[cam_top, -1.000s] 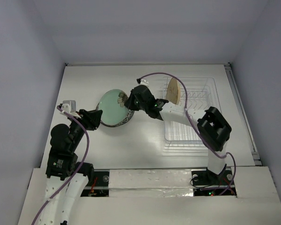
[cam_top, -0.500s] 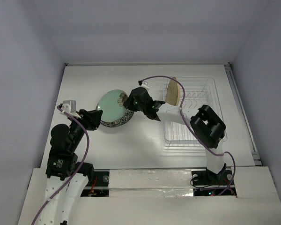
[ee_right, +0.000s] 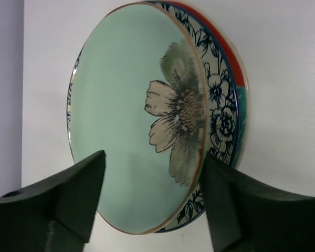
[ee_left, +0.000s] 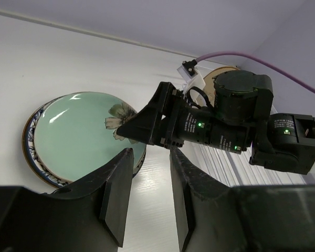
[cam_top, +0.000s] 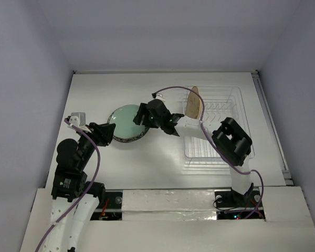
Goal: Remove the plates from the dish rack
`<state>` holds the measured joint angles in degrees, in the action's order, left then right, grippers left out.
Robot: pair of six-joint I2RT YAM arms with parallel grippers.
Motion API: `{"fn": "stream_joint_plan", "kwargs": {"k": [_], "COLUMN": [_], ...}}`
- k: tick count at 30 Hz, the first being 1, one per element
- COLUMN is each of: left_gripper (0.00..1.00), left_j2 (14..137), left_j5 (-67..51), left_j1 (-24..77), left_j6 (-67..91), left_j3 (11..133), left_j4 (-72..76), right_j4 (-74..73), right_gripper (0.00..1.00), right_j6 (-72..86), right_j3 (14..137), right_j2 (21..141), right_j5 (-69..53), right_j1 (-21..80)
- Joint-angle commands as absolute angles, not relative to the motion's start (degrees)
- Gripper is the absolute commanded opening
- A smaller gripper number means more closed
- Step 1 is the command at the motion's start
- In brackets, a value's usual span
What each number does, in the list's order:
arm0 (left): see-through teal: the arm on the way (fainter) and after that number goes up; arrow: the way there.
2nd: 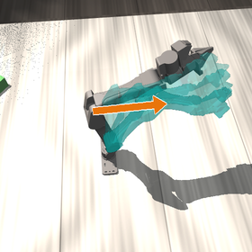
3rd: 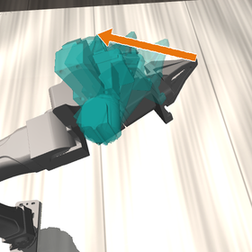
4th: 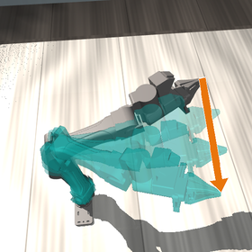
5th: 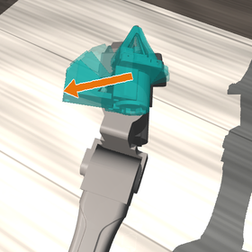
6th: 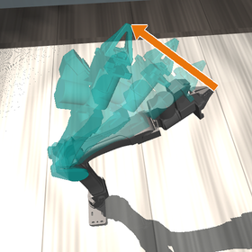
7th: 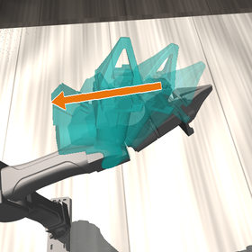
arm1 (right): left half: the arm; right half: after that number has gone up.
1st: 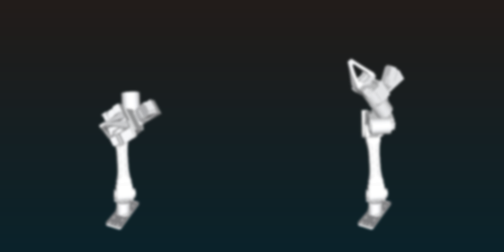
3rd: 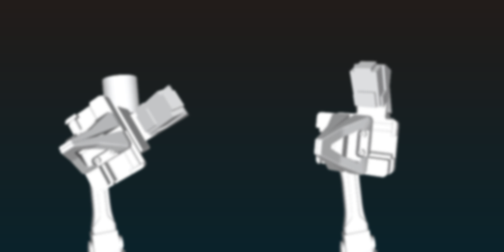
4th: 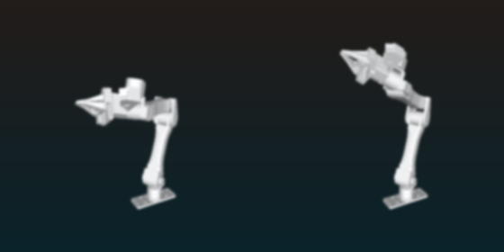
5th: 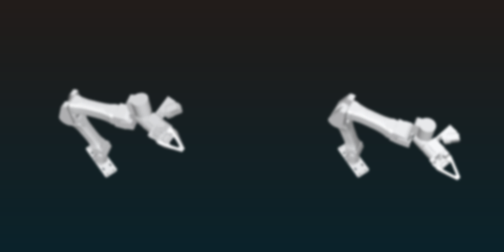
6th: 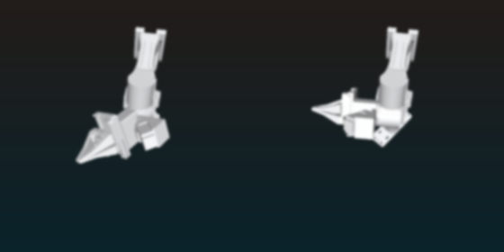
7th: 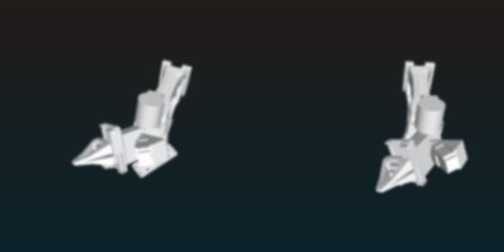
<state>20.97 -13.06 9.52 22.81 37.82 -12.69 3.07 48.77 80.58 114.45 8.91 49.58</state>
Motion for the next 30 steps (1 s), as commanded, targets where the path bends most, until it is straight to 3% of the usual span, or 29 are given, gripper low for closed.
{"fn": "stream_joint_plan", "kwargs": {"k": [1,5,8,12,16,18,19,20,21,22,24,25,28,29,30], "left_gripper": [0.31,0.31,0.31,0.31,0.31,0.31,0.31,0.31,0.31,0.31,0.31,0.31,0.31,0.31,0.31], "left_j2": [20.7,20.7,20.6,20.4,20.4,20.3,20.3,20.3,20.3,20.3,20.2,20.2,20.2,20.3,20.3], "left_j5": [-13.8,-14.0,-13.8,-13.7,-13.7,-13.7,-13.6,-13.5,-13.5,-13.5,-13.4,-13.4,-13.5,-13.6,-13.5], "left_j1": [9.1,9.1,9.1,9.1,9.1,9.1,9.1,9.1,9.1,9.1,9.1,9.1,9.1,9.1,9.1], "left_j6": [22.8,22.8,22.8,22.8,22.8,22.8,22.8,22.8,22.8,22.8,22.8,22.8,22.8,22.8,22.8], "left_j3": [37.5,37.5,37.5,37.5,37.5,37.5,37.5,37.5,37.5,37.5,37.5,37.5,37.5,37.5,37.5], "left_j4": [-9.8,-9.8,-9.8,-9.9,-10.0,-10.0,-10.1,-10.0,-10.1,-10.1,-10.1,-10.0,-10.0,-9.9,-10.0], "right_j4": [1.8,-3.3,-8.8,-14.1,-18.0,-20.5,-21.5,-22.8,-23.9,-26.0,-27.3,-28.6,-29.0,-28.7,-28.5], "right_gripper": [0.78,0.95,1.0,0.99,0.92,0.76,0.61,0.27,0.12,0.04,0.0,0.0,0.44,0.7,0.78], "right_j6": [44.6,41.0,37.6,34.8,33.1,32.3,31.8,31.6,31.4,31.0,30.4,30.0,28.5,27.7,27.0], "right_j3": [82.1,83.1,84.7,84.0,81.6,80.8,80.0,79.5,79.0,77.6,75.9,75.1,71.3,70.4,68.9], "right_j2": [113.0,111.7,110.8,107.6,101.0,96.4,94.7,93.0,89.2,87.3,81.4,79.6,73.5,72.3,71.5], "right_j5": [8.1,10.5,13.3,18.7,24.9,29.4,31.5,36.2,38.3,39.9,43.6,44.5,45.4,44.2,43.3], "right_j1": [50.7,51.9,52.4,52.4,52.4,52.4,52.4,52.4,51.5,51.0,48.6,47.6,42.7,41.3,40.0]}}
